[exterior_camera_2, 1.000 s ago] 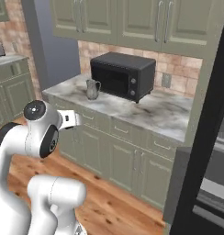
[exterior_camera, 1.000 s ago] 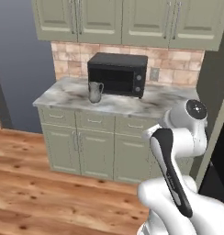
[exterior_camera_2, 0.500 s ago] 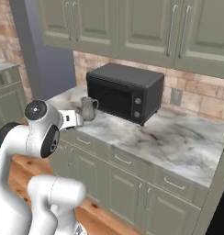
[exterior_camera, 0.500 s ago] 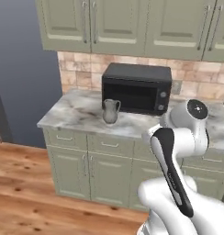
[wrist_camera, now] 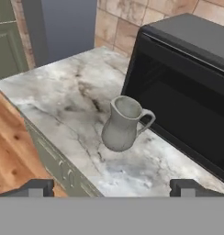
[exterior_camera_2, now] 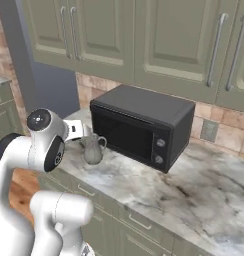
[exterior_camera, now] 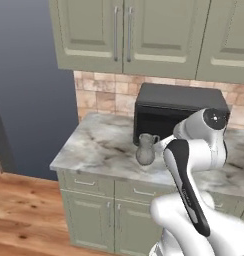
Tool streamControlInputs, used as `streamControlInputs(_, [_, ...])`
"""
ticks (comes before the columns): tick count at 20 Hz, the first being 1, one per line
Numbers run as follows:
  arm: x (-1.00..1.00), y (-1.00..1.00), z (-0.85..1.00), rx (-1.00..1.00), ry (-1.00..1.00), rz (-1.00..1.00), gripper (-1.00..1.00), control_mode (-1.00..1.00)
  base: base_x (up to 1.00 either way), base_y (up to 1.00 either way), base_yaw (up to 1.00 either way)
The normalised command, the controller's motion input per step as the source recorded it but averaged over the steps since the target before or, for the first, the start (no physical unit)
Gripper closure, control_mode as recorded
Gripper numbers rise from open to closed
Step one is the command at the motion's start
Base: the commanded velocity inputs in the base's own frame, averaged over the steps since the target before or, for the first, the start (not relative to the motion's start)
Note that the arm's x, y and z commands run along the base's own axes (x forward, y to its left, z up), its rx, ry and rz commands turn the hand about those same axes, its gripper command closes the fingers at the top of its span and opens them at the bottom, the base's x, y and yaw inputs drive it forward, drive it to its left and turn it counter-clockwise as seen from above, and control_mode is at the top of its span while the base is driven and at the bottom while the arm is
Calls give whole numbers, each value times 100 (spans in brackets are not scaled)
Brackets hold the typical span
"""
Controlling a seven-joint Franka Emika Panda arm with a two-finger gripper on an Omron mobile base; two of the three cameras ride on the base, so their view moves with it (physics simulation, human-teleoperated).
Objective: Move the pork loin and scallops from the top shelf to the second highest shelf to make space. Then, place the pitcher from the counter on the cleared top shelf.
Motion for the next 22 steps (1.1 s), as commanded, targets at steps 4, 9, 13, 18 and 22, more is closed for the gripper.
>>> streamControlInputs(4, [14,1,-3,0,0,0,-100,-100,51,13,0])
streamControlInputs(9, [18,0,-19,-1,0,0,-100,-100,0,0,0])
streamControlInputs(13, [7,-16,-25,-8,0,7,-100,-100,0,0,0])
streamControlInputs(18, [0,-39,-18,-13,0,21,-100,-100,0,0,0])
streamControlInputs(22, [3,-65,-25,-4,0,36,-100,-100,0,0,0])
